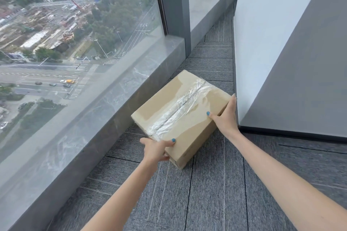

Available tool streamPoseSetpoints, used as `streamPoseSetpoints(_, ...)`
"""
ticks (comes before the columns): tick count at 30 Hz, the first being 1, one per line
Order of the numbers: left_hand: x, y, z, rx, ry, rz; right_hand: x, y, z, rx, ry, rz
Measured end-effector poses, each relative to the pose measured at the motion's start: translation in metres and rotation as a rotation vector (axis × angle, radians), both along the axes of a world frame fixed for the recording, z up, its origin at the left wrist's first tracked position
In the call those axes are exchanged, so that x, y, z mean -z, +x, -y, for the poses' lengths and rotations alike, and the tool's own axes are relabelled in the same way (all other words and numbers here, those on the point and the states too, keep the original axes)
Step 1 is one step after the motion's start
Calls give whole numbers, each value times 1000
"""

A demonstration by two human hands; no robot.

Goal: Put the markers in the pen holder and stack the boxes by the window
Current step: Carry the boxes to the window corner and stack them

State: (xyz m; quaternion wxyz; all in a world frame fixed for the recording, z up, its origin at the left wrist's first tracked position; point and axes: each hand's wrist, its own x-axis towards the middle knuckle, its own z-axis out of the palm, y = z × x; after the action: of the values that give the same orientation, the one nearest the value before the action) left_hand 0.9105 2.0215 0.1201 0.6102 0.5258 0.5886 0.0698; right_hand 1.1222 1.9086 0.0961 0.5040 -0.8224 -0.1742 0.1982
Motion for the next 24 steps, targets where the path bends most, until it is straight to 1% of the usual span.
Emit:
streamPoseSetpoints(2,9,12,18,28,-26,38,2,-4,3,-13,35,-20)
streamPoseSetpoints(5,14,27,41,95,-45,122,3,-8,13,-53,25,-61)
streamPoseSetpoints(7,13,26,47,129,-21,159,3,-10,23,-87,6,-48)
streamPoseSetpoints(8,13,24,45,156,18,140,2,-12,27,-97,-6,-27)
streamPoseSetpoints(9,14,19,40,187,85,91,1,-15,31,-98,-14,-1)
streamPoseSetpoints(11,15,10,25,225,291,-44,0,-24,36,-96,-25,49)
streamPoseSetpoints(13,13,5,9,170,490,-144,-3,-36,39,-113,-51,100)
streamPoseSetpoints(16,0,7,-10,89,743,-230,-5,-50,41,-158,-114,141)
streamPoseSetpoints(19,4,10,-27,192,938,-265,-6,-64,41,-191,-178,131)
streamPoseSetpoints(21,11,11,-36,283,968,-270,-10,-74,39,-223,-250,96)
streamPoseSetpoints(24,13,13,-50,333,810,-148,-17,-84,37,-296,-363,55)
